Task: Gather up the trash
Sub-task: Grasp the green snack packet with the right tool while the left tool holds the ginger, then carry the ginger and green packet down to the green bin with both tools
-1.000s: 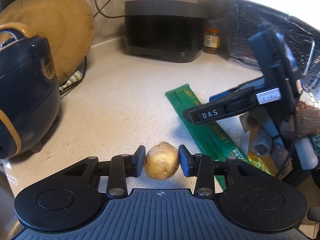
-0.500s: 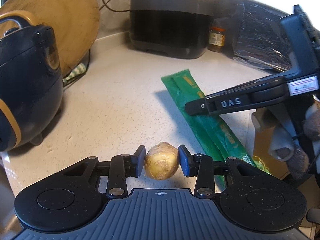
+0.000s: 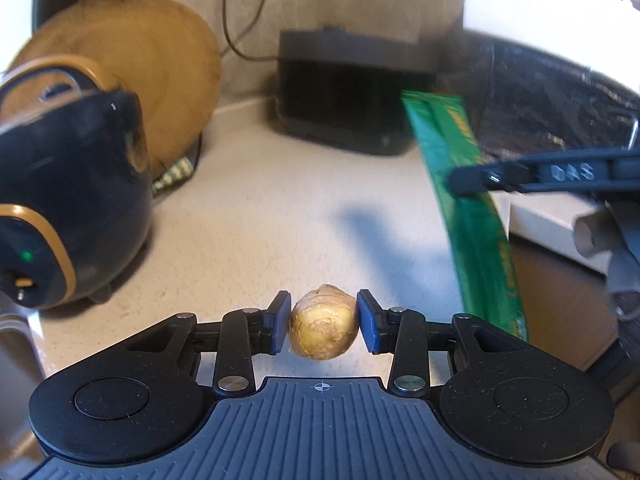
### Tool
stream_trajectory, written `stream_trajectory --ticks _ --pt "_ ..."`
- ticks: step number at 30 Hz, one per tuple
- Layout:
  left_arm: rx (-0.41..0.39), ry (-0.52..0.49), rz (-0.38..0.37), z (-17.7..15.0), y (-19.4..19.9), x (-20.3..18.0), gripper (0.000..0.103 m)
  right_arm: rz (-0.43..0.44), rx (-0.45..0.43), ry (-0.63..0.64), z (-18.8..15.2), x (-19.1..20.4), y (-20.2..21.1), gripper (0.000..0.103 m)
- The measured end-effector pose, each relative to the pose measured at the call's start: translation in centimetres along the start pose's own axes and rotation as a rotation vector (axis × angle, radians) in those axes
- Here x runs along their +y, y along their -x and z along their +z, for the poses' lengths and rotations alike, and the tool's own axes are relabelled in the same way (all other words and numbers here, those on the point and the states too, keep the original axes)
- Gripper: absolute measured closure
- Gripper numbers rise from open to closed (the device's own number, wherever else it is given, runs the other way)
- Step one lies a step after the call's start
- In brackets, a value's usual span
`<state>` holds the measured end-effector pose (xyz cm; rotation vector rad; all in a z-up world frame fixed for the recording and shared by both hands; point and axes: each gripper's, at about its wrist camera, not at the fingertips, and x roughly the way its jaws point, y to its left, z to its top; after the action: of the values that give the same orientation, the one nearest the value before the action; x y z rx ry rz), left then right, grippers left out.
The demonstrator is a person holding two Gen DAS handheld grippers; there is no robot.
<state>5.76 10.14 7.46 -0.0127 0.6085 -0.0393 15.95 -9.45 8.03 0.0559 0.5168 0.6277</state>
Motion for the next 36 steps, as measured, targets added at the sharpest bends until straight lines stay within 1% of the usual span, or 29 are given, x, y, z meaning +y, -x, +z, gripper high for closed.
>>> stream_trajectory --ticks 3,6,10,12,15,18,21,24,28,30,31,33,36 --pt "-0.045 -0.015 -0.013 -0.1 1.2 -1.3 0.062 -0.028 -0.066 -0.002 -1.0 -0.9 3.1 0.073" --pt "-0.072 -0.048 -0.054 -0.7 2.0 -3.8 0.062 -0.074 -0.131 -0.02 -2.9 -2.0 6.0 0.074" --pt "-0.059 -0.081 -0.167 -1.8 2.0 -7.8 0.062 -0.195 -0.19 -0.05 -5.9 -4.3 9.1 0.073" --pt "-0.044 -0.101 -0.223 -2.4 1.5 -9.8 0.062 -0.262 -0.195 -0.069 -7.5 -5.7 10.3 0.073" --pt "-0.023 -0.102 -0.311 -3.6 0.3 -12.0 0.062 -0.354 -0.177 -0.104 -9.9 -8.0 11.3 0.073" --pt "0.03 -0.081 -0.401 -5.5 -2.4 -14.0 0.062 -0.463 -0.162 -0.131 -12.7 -10.1 12.2 0.073" --pt "0.131 -0.055 -0.457 -7.9 -6.1 -16.3 0.062 -0.567 -0.134 -0.152 -16.0 -12.2 13.2 0.074" --pt "0.238 -0.037 -0.497 -10.6 -10.0 -18.8 0.062 -0.634 -0.092 -0.174 -19.0 -14.4 13.7 0.073" --pt "0.395 -0.069 -0.515 -14.4 -15.6 -22.4 0.062 -0.688 -0.038 -0.226 -22.3 -17.7 12.8 0.074" --pt "0.471 -0.071 -0.497 -16.2 -18.4 -23.5 0.062 -0.683 -0.009 -0.247 -23.1 -19.2 11.8 0.074" --pt "0.496 -0.07 -0.487 -17.0 -19.8 -23.9 0.062 -0.678 0.004 -0.255 -23.6 -19.9 11.2 0.074" --pt "0.524 -0.078 -0.446 -18.6 -22.4 -24.4 0.062 -0.666 0.022 -0.269 -24.6 -21.2 10.1 0.074" --pt "0.531 -0.106 -0.356 -21.0 -26.0 -24.6 0.062 -0.626 0.044 -0.303 -26.8 -22.8 8.2 0.074"
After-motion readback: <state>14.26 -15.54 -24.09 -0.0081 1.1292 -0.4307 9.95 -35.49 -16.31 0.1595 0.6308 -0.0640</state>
